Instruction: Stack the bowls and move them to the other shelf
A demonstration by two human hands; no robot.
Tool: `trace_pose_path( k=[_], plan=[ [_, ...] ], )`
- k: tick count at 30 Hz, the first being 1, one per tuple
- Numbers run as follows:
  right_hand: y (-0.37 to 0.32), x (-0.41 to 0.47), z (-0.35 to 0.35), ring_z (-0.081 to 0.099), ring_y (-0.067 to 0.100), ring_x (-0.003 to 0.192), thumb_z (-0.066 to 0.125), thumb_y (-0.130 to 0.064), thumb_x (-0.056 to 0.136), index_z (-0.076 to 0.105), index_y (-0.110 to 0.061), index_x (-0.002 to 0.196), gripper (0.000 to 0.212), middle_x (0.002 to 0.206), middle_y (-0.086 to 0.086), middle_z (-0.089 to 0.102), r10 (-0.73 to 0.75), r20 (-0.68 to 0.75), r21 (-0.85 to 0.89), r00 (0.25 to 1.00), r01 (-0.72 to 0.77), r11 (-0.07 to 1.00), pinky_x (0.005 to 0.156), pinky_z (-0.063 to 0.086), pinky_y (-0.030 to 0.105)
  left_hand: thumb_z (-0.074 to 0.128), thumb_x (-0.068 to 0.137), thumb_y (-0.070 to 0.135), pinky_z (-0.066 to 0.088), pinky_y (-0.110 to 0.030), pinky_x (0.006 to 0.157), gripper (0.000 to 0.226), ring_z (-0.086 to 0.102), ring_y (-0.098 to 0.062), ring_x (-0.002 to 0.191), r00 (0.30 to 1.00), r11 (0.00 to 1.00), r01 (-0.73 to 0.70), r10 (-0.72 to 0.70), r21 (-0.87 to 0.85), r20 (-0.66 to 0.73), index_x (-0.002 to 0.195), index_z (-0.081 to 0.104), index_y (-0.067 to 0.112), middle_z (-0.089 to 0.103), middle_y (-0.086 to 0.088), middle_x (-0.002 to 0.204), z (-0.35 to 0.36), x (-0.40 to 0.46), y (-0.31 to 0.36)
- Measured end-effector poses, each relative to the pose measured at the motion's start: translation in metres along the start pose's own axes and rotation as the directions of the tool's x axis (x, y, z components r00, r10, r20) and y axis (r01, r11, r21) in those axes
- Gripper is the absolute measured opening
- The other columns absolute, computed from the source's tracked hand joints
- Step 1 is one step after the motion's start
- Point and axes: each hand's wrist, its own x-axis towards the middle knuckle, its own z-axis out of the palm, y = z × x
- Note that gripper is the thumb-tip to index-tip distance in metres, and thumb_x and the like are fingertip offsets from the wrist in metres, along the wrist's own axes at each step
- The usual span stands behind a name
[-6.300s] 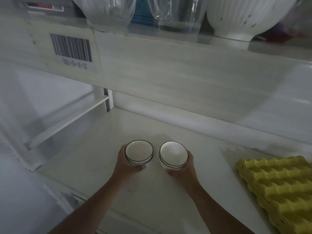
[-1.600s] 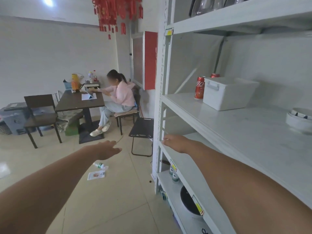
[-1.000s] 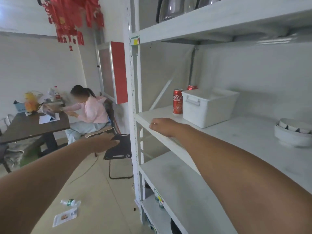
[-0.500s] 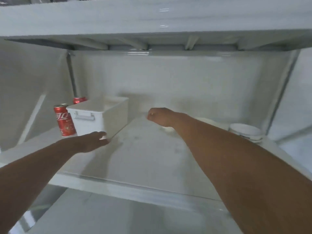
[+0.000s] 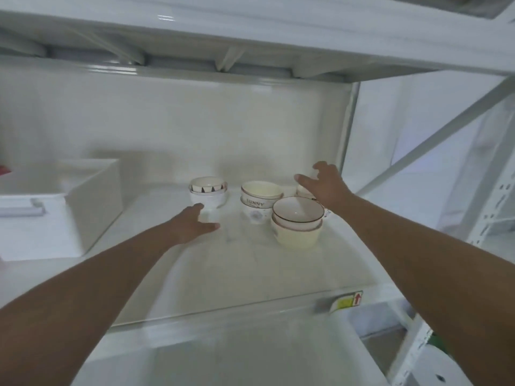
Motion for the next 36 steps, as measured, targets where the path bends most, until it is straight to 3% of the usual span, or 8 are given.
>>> trace_pose_path(
  k=[9,13,16,22,26,29,33,36],
  plan=[
    [0.053,-0.044,0.005,0.056,0.026,0.128,0.063,-0.082,0.054,0.037,-0.017,0.15,0.119,0.142,0.006,0.054,0.125,0.108,0.326,0.986,-0.154,0.933,0.112,0.044,0.046,0.086,0.062,0.039,0.037,-0.029,0.098,0.111,0.04,-0.022,0.133,0.993,0.941,-0.08,0.047,-0.329,-0.107,0.149,0.024,0.009,0.039,-0.004,0.143,0.044,0.033,0.038],
    [0.066,-0.056,0.011,0.06,0.015,0.117,0.079,-0.068,0.054,0.038,-0.019,0.149,0.114,0.128,-0.004,0.06,0.052,0.19,0.383,0.98,-0.123,0.916,0.1,0.047,0.032,0.089,0.049,0.037,0.034,-0.027,0.088,0.122,0.042,-0.016,0.114,0.995,0.895,-0.055,0.014,-0.443,-0.094,0.147,0.022,0.012,0.039,0.003,0.123,0.056,0.041,0.046],
    [0.07,-0.058,0.023,0.066,-0.004,0.107,0.093,-0.035,0.069,0.054,-0.024,0.131,0.074,0.127,-0.003,0.067,-0.055,0.255,0.453,0.965,-0.069,0.889,0.086,0.053,0.016,0.082,0.024,0.055,0.036,-0.031,0.1,0.148,0.039,-0.017,0.125,0.997,0.873,-0.052,0.015,-0.485,-0.079,0.15,0.014,0.016,0.036,0.002,0.133,0.062,0.047,0.051],
    [0.08,-0.047,0.05,0.062,0.031,0.129,0.099,-0.022,0.056,0.055,-0.008,0.141,0.097,0.134,0.011,0.068,-0.305,0.189,0.547,0.933,0.158,0.822,0.109,0.047,0.059,0.093,0.046,0.038,0.03,-0.04,0.113,0.142,0.026,-0.024,0.143,0.993,0.829,-0.113,0.071,-0.548,-0.097,0.154,0.003,0.021,0.019,-0.006,0.158,0.077,0.065,0.06],
    [0.083,-0.04,0.055,0.062,0.034,0.129,0.096,-0.007,0.059,0.054,-0.004,0.14,0.092,0.135,0.015,0.067,-0.288,0.146,0.559,0.946,0.161,0.813,0.109,0.047,0.059,0.095,0.038,0.038,0.046,-0.045,0.103,0.135,0.043,-0.024,0.133,0.976,0.73,-0.21,0.113,-0.65,-0.188,0.146,0.015,0.031,0.029,-0.005,0.15,0.087,0.078,0.065],
    [0.089,-0.037,0.058,0.06,0.035,0.13,0.093,0.001,0.063,0.053,-0.006,0.142,0.089,0.137,0.015,0.066,-0.281,0.142,0.603,0.949,0.142,0.785,0.109,0.046,0.061,0.097,0.042,0.022,0.055,-0.029,0.083,0.106,0.061,-0.018,0.115,0.949,0.713,-0.308,0.182,-0.63,-0.258,0.128,0.036,0.019,0.054,-0.005,0.13,0.093,0.085,0.066],
    [0.094,-0.038,0.06,0.06,0.035,0.131,0.087,0.01,0.066,0.053,-0.006,0.143,0.085,0.137,0.016,0.066,-0.288,0.159,0.664,0.944,0.114,0.739,0.111,0.045,0.06,0.094,0.036,0.027,0.054,-0.019,0.08,0.11,0.063,-0.006,0.103,0.93,0.667,-0.363,0.221,-0.651,-0.293,0.129,0.035,0.014,0.057,0.002,0.121,0.099,0.092,0.068],
    [0.09,-0.037,0.06,0.061,0.034,0.13,0.086,0.008,0.066,0.056,-0.006,0.141,0.082,0.136,0.015,0.067,-0.298,0.18,0.691,0.938,0.094,0.716,0.111,0.045,0.059,0.097,0.038,0.032,0.057,-0.03,0.087,0.11,0.066,-0.01,0.105,0.933,0.671,-0.353,0.205,-0.652,-0.295,0.131,0.04,0.014,0.062,0.0,0.122,0.101,0.1,0.067]
  ],
)
